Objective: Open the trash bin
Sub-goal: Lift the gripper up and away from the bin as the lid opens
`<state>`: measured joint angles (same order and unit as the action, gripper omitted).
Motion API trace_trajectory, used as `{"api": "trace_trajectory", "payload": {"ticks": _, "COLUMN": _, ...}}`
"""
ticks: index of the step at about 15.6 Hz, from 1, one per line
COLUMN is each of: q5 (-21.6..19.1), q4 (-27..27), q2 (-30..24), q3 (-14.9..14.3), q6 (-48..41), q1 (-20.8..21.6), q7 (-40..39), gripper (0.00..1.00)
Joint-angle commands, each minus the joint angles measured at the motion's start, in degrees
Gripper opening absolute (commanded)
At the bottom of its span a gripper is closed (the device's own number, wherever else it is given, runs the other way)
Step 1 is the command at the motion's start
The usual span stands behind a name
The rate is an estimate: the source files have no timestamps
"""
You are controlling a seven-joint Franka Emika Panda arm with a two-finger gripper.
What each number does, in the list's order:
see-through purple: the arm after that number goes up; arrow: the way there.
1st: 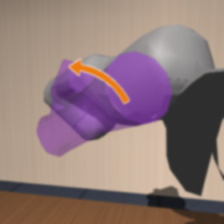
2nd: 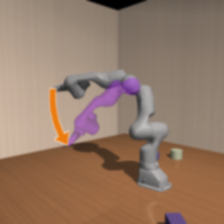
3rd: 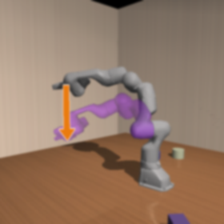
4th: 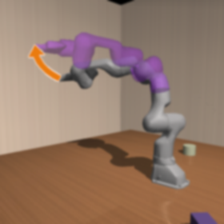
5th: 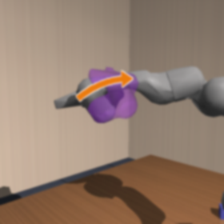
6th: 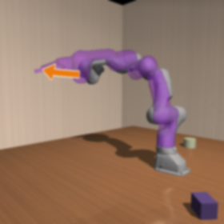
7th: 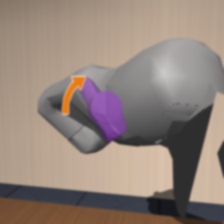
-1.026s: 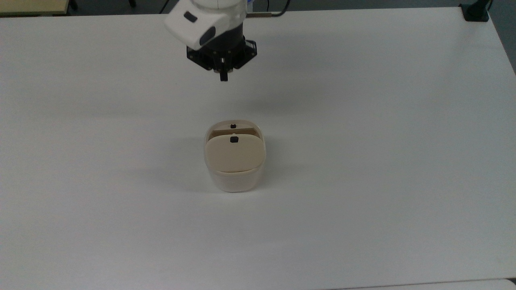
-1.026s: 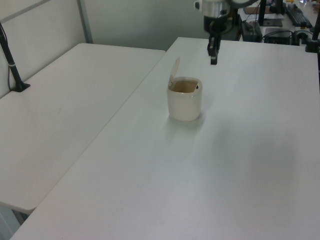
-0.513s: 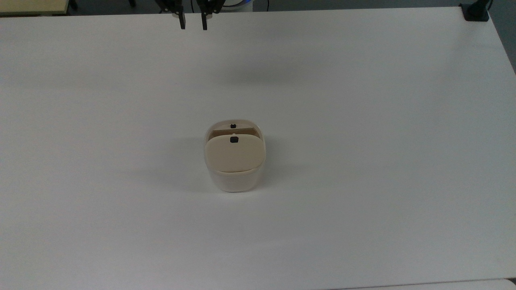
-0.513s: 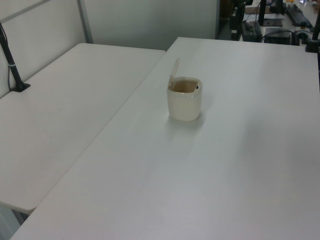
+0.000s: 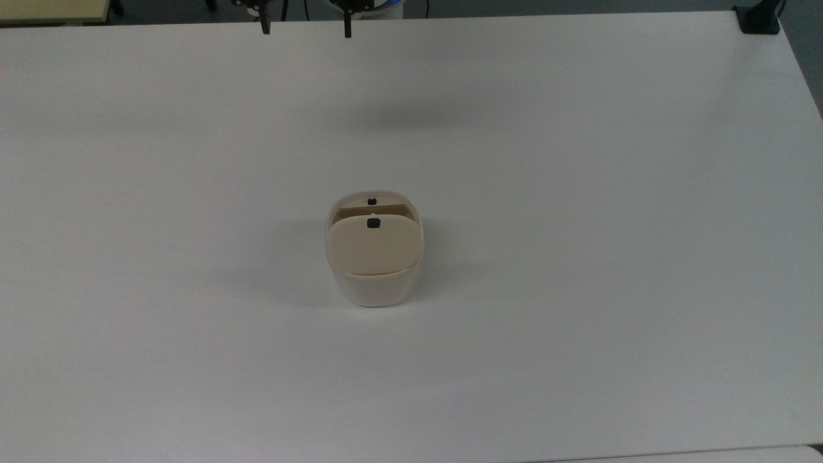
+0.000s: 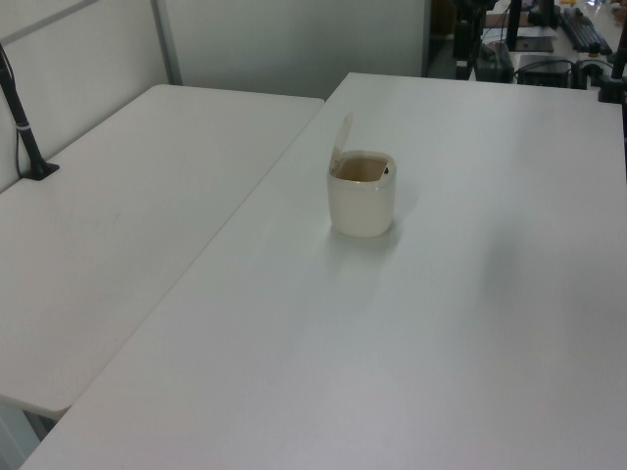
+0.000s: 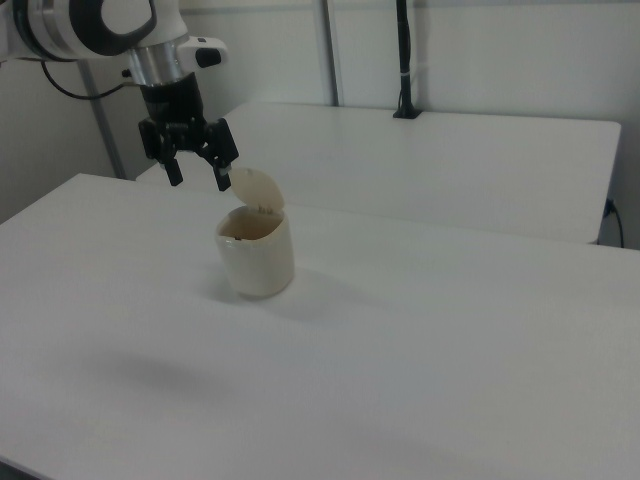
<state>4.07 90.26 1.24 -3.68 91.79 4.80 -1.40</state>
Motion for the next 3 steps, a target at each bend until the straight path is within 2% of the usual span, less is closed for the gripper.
{"api": "trace_trajectory", "payload": {"ticks": 1, "q5": 1.11, "q4": 0.88, "q2": -1.68, "q3": -0.10, "q6": -1.35, "q1": 0.39, "q7": 0.60, "gripper": 1.00}}
{"api": "trace_trajectory", "payload": {"ticks": 3, "q5": 1.11, "q4": 0.88, "q2": -1.68, "q3": -0.01, "q6": -1.35, "q1": 0.47, "q7": 0.60, "gripper": 1.00}}
